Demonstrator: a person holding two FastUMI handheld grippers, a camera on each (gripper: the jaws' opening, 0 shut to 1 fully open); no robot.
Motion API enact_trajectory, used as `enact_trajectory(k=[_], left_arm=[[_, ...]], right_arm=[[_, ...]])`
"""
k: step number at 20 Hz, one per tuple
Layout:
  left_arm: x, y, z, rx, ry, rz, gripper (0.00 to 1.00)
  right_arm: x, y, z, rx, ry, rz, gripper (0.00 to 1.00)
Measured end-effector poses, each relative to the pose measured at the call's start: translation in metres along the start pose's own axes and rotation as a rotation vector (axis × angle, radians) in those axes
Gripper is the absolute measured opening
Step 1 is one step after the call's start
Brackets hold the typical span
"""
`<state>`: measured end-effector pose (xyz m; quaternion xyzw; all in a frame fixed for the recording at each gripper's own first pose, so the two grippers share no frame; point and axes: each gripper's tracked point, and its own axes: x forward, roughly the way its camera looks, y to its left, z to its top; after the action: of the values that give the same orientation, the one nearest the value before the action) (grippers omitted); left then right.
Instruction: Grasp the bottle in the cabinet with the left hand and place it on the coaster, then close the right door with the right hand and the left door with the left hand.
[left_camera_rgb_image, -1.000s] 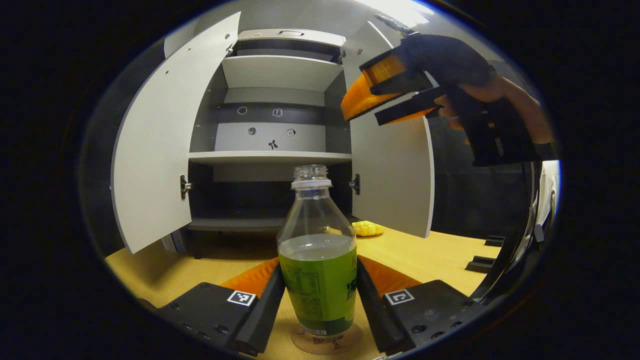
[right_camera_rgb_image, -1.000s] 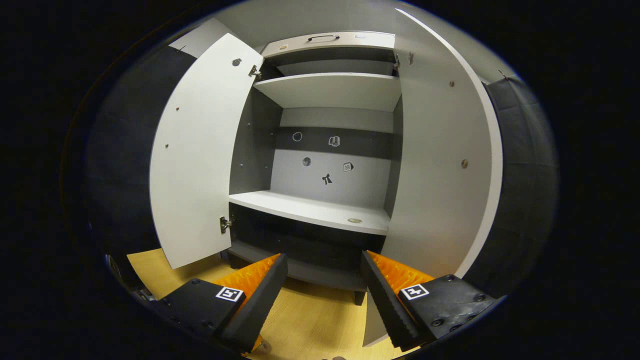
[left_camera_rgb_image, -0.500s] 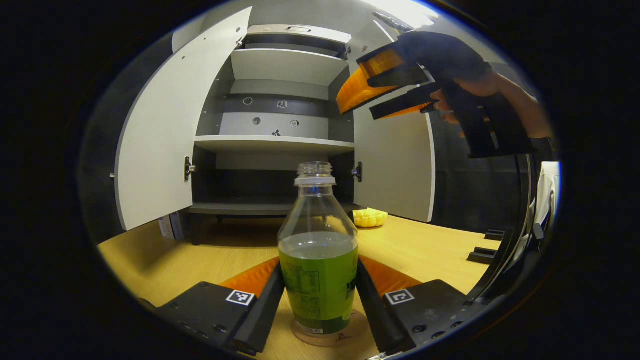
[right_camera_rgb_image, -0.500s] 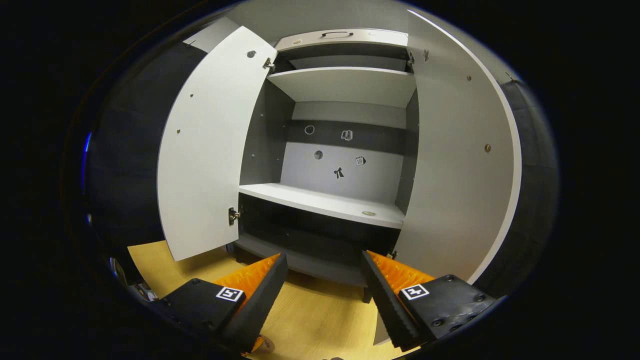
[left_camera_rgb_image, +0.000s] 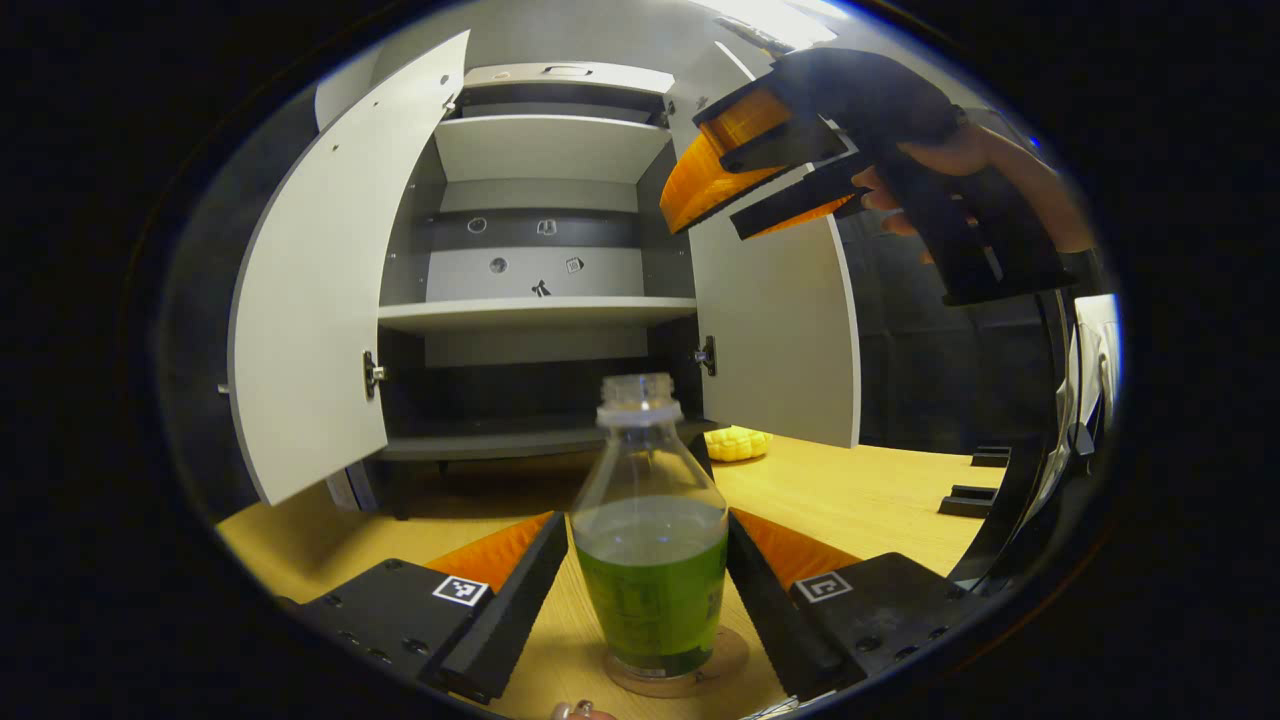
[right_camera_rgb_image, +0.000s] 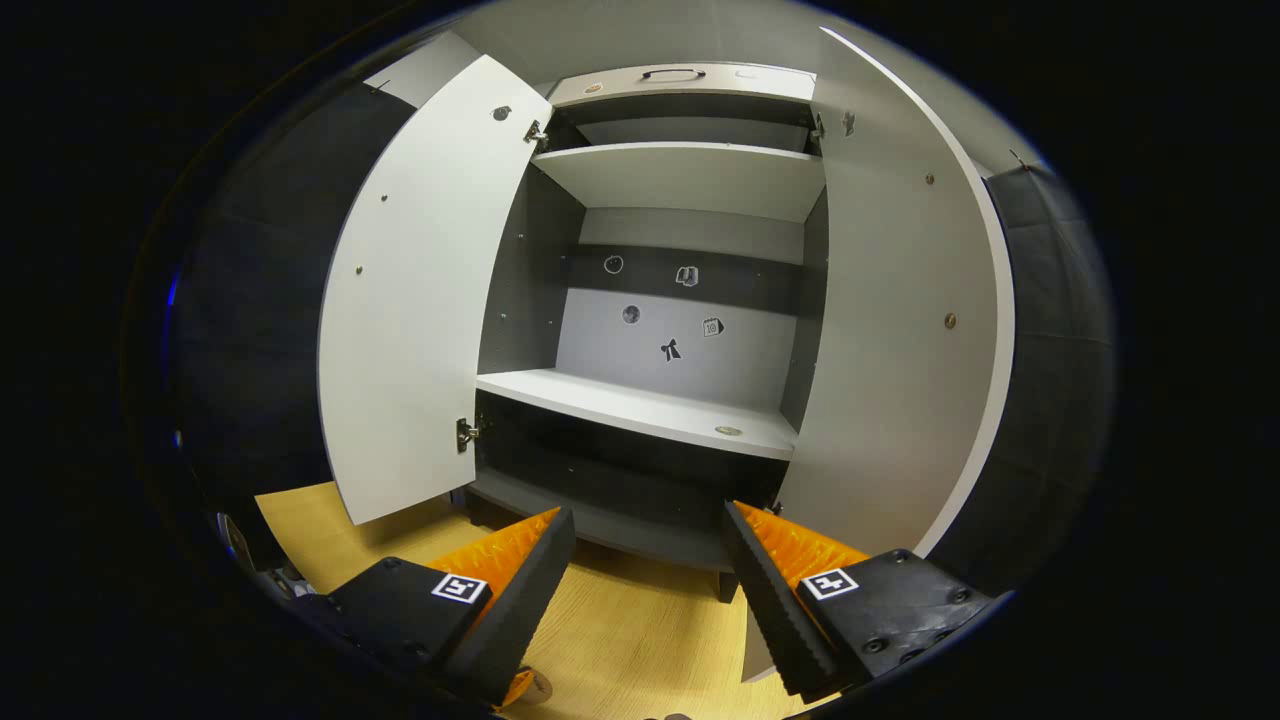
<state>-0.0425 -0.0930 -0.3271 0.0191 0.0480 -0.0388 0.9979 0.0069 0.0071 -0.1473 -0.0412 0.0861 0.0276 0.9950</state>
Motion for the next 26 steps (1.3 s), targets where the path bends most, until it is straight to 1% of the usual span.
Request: enact_trajectory(k=[2,5,7,8,9,10,11,12,14,15,17,18,20,22,24,26], left_arm=[[0.003,-0.002,0.026,0.014,-0.029,-0.025,0.95],[0.006,-0.004,0.073,0.038,-0.075,-0.075,0.95],[0.007,-0.004,0.105,0.036,-0.098,-0.104,0.96],[0.005,-0.005,0.12,0.031,-0.106,-0.119,0.96],[0.004,-0.003,0.136,0.025,-0.108,-0.131,0.96],[0.001,0.002,0.149,0.024,-0.103,-0.131,0.96],[-0.004,0.011,0.167,0.029,-0.106,-0.121,0.96],[-0.007,0.018,0.18,0.037,-0.107,-0.117,0.96],[-0.015,0.039,0.205,0.047,-0.094,-0.099,0.96],[-0.019,0.048,0.215,0.036,-0.085,-0.094,0.96],[-0.026,0.067,0.228,-0.022,-0.058,-0.09,0.96],[-0.03,0.079,0.234,-0.054,-0.051,-0.074,0.96],[-0.039,0.108,0.255,-0.09,-0.062,-0.016,0.96],[-0.05,0.142,0.271,-0.073,-0.077,0.07,0.96],[-0.062,0.173,0.281,-0.035,-0.081,0.168,0.96],[-0.077,0.198,0.288,-0.02,-0.084,0.244,0.96]], right_arm=[[-0.008,-0.005,0.01,0.001,-0.003,-0.012,0.98],[-0.024,-0.021,0.034,0.013,-0.03,-0.059,0.98],[-0.036,-0.035,0.053,0.02,-0.051,-0.099,0.98],[-0.043,-0.045,0.062,0.015,-0.062,-0.131,0.95],[-0.051,-0.058,0.072,0.011,-0.077,-0.172,0.98],[-0.06,-0.072,0.082,0.012,-0.095,-0.217,0.98],[-0.068,-0.086,0.09,0.019,-0.105,-0.261,0.94],[-0.077,-0.102,0.094,0.027,-0.112,-0.308,0.98],[-0.092,-0.134,0.099,0.046,-0.124,-0.404,0.98],[-0.095,-0.146,0.1,0.067,-0.124,-0.433,0.98],[-0.094,-0.165,0.099,0.116,-0.118,-0.469,0.98],[-0.093,-0.178,0.099,0.134,-0.122,-0.494,0.98],[-0.092,-0.2,0.104,0.163,-0.146,-0.533,0.98],[-0.088,-0.215,0.113,0.178,-0.176,-0.541,0.98],[-0.082,-0.225,0.117,0.176,-0.187,-0.525,0.98],[-0.074,-0.227,0.118,0.18,-0.182,-0.485,0.96]])
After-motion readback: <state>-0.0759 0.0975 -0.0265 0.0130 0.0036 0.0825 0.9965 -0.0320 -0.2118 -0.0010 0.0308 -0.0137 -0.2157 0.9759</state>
